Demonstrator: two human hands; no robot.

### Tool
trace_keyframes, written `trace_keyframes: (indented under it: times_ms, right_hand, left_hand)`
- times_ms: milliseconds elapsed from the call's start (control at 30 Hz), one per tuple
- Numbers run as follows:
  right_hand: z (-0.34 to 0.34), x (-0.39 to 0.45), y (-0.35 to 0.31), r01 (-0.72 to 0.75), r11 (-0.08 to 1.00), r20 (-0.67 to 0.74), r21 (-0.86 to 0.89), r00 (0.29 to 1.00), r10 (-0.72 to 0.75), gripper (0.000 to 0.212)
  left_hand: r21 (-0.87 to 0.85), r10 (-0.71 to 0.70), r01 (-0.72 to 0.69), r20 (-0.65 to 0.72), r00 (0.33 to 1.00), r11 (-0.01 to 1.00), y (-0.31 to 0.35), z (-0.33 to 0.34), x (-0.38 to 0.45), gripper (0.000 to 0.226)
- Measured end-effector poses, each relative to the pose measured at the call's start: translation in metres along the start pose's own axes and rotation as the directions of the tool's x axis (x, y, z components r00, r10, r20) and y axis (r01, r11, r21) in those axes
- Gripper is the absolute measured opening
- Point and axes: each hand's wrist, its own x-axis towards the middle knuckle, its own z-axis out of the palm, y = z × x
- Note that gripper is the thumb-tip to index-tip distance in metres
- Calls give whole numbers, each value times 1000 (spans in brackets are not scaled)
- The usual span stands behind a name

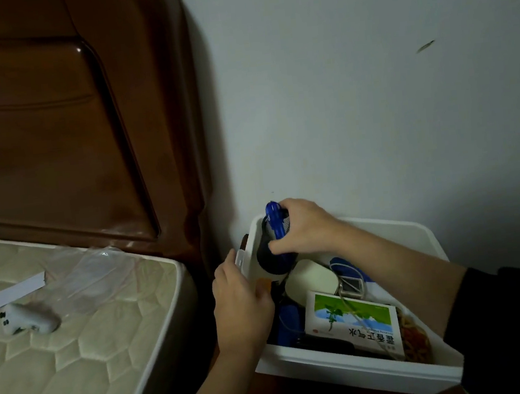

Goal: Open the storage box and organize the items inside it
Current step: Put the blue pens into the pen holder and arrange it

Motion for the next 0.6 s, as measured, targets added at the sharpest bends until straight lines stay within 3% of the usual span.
trace_keyframes:
  times_ms: [133, 300, 600]
  right_hand:
    - [36, 16, 11, -68, 991, -40, -113, 997, 64, 66]
    - [69, 33, 22, -115, 984, -113, -135, 989, 100, 83]
    - [88, 39, 30, -86, 988, -310, -129, 950, 42, 92]
  left_hand:
    - [-5, -3, 3, -8, 1000, 1000, 0, 1, 0, 76]
    - [-26, -16, 16, -1, 1000, 1000, -5, 2, 2, 75]
    - [-16, -14, 14, -9, 1000, 1000, -9, 7, 4, 72]
